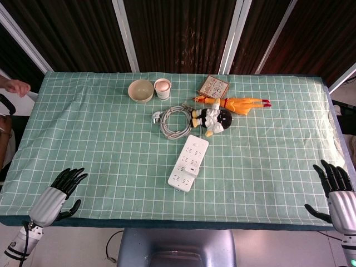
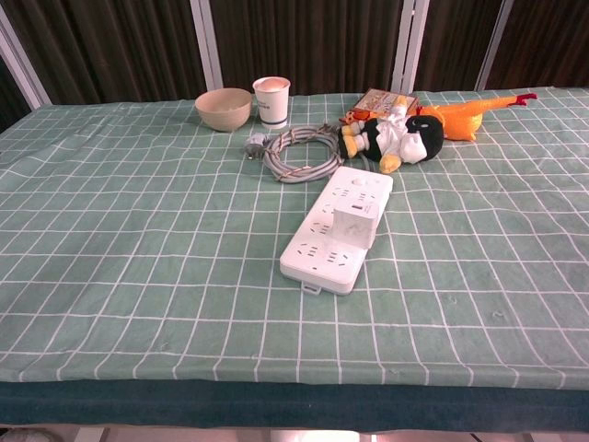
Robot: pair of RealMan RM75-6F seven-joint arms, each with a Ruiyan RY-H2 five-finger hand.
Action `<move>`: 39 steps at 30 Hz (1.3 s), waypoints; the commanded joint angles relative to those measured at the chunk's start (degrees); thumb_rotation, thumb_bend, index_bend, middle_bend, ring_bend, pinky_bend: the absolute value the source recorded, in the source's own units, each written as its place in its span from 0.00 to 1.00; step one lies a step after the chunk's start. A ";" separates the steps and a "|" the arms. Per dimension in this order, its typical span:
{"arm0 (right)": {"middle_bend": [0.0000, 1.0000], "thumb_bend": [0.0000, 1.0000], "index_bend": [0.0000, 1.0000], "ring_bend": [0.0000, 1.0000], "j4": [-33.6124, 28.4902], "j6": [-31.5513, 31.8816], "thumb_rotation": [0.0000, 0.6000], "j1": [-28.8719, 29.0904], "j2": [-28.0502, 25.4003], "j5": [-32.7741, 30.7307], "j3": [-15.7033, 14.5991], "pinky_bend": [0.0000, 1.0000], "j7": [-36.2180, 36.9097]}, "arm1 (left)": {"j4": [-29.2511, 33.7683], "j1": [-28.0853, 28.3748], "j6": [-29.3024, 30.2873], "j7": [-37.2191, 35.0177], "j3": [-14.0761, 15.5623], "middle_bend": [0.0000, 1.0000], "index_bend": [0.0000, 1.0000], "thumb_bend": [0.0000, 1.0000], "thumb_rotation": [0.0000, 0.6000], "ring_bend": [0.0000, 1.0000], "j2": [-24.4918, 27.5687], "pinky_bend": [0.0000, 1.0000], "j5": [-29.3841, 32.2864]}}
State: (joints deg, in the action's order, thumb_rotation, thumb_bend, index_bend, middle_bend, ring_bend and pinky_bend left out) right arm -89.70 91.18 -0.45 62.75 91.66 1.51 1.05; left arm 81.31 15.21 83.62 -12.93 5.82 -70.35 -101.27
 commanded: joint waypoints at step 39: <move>0.00 0.07 0.00 0.00 -2.18 -29.57 1.00 28.12 14.26 5.80 5.93 0.02 -22.37 | 9.71 24.08 -36.26 20.14 -10.58 0.00 0.00 0.65 1.00 0.00 -21.20 0.00 12.65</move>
State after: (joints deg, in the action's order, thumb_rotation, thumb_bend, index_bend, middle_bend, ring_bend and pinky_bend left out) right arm -92.35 62.86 26.70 76.01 98.10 7.15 -20.09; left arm 91.93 38.55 48.17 6.54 -4.12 -90.62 -89.66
